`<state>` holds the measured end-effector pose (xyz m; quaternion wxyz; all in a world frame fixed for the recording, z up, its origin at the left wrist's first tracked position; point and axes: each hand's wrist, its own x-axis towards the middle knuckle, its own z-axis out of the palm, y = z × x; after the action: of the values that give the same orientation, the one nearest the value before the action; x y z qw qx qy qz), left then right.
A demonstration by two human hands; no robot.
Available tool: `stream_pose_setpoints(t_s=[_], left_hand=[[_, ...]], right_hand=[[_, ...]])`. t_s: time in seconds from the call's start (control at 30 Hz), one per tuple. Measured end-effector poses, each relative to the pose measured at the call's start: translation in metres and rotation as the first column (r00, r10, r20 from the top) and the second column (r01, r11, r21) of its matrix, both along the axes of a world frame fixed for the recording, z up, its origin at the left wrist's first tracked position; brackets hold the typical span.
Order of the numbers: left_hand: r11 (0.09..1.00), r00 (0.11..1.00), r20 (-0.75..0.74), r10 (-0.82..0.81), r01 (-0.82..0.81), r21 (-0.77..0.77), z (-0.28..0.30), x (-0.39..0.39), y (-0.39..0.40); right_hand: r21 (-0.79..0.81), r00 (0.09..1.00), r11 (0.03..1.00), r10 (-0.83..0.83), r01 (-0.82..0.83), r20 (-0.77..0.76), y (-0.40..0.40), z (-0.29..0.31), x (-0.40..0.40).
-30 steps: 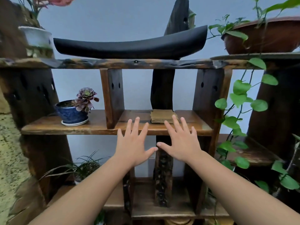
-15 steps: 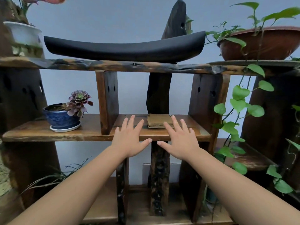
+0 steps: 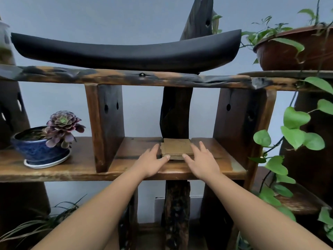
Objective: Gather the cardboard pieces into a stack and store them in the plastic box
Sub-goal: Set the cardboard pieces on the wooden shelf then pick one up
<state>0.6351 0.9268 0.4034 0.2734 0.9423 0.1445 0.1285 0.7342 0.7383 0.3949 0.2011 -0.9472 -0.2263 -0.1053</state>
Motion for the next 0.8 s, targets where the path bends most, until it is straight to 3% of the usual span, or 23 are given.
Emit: stream_pose_setpoints(t_s=[0.13,0.27,0.53,0.8], left_hand=[[0.997,0.995,-0.059,0.076,-0.076,0.004,-0.01,0.027,0.001],[0.986,0.986,-0.065,0.152,-0.147,0.078,-0.013,0.051,0.001],[0.98,0.982,0.028,0.186,-0.187,0.064,-0.014,0.084,0.015],[0.989,0.987,0.078,0.139,-0.134,-0.067,-0.017,0.084,0.02]], right_hand=[[0.106,0.978,0.984,-0.121,0.14,-0.167,0.013,0.0,0.034],[0.092,0.961,0.968,-0.216,0.234,-0.175,0.026,-0.005,0.047],[0.171,0.96,0.952,-0.224,0.252,-0.166,0.04,-0.004,0.069],[0.231,0.968,0.951,-0.16,0.203,-0.191,0.039,-0.011,0.08]])
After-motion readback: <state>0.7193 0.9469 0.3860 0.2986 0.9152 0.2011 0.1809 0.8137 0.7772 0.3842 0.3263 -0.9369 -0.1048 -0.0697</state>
